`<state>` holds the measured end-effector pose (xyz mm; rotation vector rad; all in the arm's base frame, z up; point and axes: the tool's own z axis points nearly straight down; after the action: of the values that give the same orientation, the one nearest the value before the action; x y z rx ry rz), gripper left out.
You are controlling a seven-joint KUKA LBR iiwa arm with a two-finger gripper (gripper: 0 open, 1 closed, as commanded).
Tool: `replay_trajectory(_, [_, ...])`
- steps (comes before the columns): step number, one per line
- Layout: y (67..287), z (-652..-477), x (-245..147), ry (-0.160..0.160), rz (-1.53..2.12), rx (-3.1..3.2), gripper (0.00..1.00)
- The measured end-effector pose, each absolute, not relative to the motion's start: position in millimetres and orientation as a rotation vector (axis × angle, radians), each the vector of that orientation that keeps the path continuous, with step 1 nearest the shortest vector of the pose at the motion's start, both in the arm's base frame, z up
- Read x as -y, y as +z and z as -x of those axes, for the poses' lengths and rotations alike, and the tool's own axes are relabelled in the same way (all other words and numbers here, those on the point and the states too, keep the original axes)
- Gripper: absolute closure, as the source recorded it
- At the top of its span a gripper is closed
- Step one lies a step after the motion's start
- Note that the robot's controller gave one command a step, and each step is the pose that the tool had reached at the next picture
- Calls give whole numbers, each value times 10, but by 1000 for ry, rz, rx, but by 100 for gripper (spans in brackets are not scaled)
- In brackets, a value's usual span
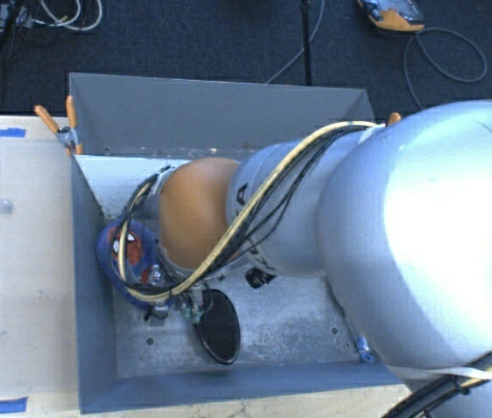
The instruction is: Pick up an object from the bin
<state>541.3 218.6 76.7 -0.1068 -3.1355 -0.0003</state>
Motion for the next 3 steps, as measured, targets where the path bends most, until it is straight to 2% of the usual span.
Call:
replay_trajectory(1, [767, -5413, -2185, -1, 108, 3135, 100])
replay_trajectory(2, [1220, -5355, -2141, 5, 121, 3126, 100])
replay_trajectory(3, [1839, -5370, -2175, 3, 103, 3131, 100])
